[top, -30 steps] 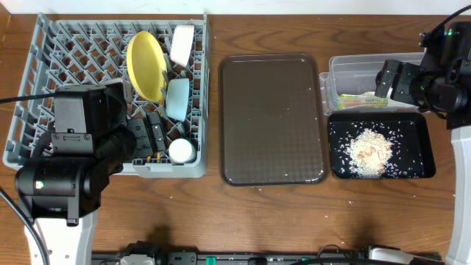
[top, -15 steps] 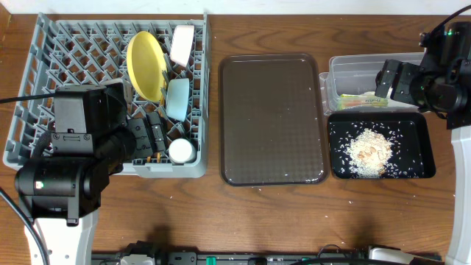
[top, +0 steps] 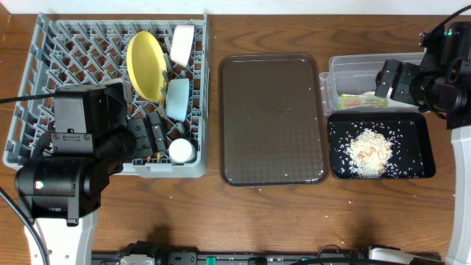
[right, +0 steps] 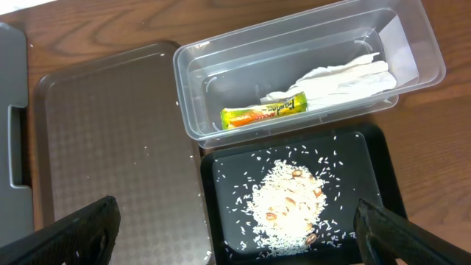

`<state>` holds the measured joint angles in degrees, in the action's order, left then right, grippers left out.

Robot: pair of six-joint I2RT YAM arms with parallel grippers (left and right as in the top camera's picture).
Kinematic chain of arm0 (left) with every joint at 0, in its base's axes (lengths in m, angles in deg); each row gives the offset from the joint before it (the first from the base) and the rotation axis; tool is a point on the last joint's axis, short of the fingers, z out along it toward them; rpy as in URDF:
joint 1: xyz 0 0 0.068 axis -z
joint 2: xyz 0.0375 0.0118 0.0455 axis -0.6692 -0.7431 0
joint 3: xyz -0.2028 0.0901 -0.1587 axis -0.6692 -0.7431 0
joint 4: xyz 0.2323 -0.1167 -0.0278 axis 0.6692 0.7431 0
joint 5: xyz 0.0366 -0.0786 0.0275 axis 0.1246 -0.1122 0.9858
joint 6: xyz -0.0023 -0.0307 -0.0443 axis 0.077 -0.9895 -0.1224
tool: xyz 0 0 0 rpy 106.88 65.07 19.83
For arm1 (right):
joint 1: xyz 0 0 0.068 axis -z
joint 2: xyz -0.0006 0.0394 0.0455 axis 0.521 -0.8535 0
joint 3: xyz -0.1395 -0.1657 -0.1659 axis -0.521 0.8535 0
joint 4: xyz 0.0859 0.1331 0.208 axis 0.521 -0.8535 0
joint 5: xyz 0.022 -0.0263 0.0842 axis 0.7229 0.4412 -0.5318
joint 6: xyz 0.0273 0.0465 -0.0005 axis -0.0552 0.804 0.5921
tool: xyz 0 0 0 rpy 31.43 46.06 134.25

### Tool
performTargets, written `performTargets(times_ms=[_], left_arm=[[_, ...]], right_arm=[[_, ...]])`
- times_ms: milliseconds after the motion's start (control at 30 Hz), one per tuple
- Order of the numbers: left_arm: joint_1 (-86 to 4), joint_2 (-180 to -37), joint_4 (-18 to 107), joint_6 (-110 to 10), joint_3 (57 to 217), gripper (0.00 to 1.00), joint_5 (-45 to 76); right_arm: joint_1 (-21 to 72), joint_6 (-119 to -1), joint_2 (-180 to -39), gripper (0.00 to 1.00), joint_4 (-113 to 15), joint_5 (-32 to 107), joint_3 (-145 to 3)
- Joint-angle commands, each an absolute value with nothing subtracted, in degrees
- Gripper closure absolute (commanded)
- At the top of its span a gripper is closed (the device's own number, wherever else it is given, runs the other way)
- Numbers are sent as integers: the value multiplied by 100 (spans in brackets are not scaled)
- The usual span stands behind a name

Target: Sort waste into correct bins and load items into the dishwasher

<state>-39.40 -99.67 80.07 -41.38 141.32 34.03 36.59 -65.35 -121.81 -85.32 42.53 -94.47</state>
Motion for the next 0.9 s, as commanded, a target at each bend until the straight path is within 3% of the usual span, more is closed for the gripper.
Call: performTargets(times_ms=[0,667,867], left_arm=[[-3957,-9941,8024,-4210,14234,11,3370],[-3959,-9707,7823,-4204,14234,11,3877],[-4064,-9222,6754,-3640,13590,11,4019]], right_arm=[[3664,-6537,-12181,1,-8534,4281,-9445],[3664,-6537,-12181,1,-8534,4281,-9445],[3664,-6537,-12181,1,-8534,4281,-9445]])
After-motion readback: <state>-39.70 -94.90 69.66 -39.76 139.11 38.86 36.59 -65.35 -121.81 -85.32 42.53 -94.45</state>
